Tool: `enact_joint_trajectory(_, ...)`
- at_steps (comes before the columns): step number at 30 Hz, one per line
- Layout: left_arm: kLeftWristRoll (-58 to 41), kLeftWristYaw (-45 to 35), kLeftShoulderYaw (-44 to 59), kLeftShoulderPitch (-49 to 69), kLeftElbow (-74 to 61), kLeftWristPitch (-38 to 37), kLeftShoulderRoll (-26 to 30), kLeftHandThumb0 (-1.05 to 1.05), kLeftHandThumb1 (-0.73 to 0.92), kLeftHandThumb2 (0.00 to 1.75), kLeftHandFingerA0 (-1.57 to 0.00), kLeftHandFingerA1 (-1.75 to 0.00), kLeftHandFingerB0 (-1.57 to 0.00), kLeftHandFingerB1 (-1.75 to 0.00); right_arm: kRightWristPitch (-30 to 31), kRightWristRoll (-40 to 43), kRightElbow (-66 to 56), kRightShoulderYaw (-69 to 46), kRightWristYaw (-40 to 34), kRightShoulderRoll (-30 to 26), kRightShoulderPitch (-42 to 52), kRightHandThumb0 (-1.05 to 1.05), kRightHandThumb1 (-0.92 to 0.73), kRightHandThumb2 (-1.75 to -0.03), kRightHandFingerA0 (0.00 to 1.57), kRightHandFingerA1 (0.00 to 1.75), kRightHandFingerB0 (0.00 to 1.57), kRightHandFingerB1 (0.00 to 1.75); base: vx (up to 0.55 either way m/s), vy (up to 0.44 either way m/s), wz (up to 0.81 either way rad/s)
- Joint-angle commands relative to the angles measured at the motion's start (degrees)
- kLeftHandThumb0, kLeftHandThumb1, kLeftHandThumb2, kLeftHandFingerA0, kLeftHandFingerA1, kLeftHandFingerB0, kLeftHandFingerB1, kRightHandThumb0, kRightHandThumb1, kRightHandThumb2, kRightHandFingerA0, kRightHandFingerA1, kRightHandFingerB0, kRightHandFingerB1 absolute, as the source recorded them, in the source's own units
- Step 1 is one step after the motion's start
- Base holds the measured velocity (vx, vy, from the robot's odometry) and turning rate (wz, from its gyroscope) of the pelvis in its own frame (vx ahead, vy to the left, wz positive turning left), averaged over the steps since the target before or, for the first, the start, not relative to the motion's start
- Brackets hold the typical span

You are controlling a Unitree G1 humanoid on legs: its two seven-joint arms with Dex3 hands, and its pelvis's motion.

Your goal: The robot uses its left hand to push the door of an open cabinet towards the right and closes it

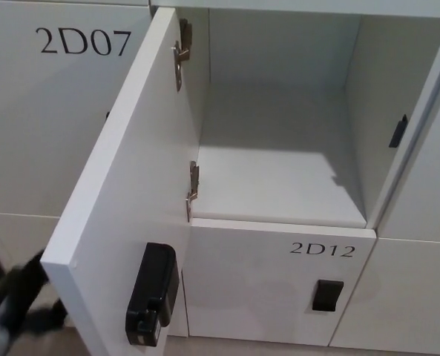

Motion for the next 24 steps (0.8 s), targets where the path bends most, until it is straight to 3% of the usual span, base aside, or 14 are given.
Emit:
enact_joint_trajectory(1,8.93,-3.50,-7.11,-7.74,-13.38,8.49,-2.17,-0.66,0.89,0.67,-0.29,-0.35,-0.24,-0.31,-0.11,-0.20,0.36,-0.16,-0.92,-1.01,-0.21,-0.58,-0.89,-0.67,0.39,0.39,0.29,0.33,0.00,0.000,0.00)
enact_joint_trajectory(9,16.62,-8.22,-17.97,-17.40,-23.90,17.63,-10.56,-0.69,0.87,0.66,-0.30,-0.35,-0.26,-0.30,0.47,-0.33,0.58,-0.07,-0.58,-1.52,-0.41,-0.58,-0.90,-0.67,0.38,0.38,0.29,0.33,0.00,0.001,0.01)
enact_joint_trajectory(15,22.05,-9.83,-26.89,-28.46,-22.24,20.65,-20.08,-0.70,0.90,0.67,-0.26,-0.32,-0.23,-0.29,0.61,-0.23,0.26,-0.10,-1.50,-0.71,-1.04,-0.56,-0.90,-0.67,0.39,0.39,0.29,0.33,0.01,0.001,0.04)
enact_joint_trajectory(17,21.44,-12.10,-29.64,-38.50,-19.34,22.93,-30.25,-0.72,0.92,0.69,-0.25,-0.32,-0.21,-0.28,0.87,0.27,0.07,-0.45,-1.59,0.20,-1.67,-0.56,-0.89,-0.66,0.38,0.39,0.28,0.33,0.00,0.000,0.00)
enact_joint_trajectory(24,20.75,-12.28,-33.22,-40.30,-23.26,23.31,-38.09,-0.80,0.92,0.74,-0.21,-0.35,-0.16,-0.28,1.50,-0.42,-0.19,0.29,-0.60,-0.27,-3.19,-0.57,-0.91,-0.67,0.34,0.37,0.26,0.32,0.00,0.000,0.00)
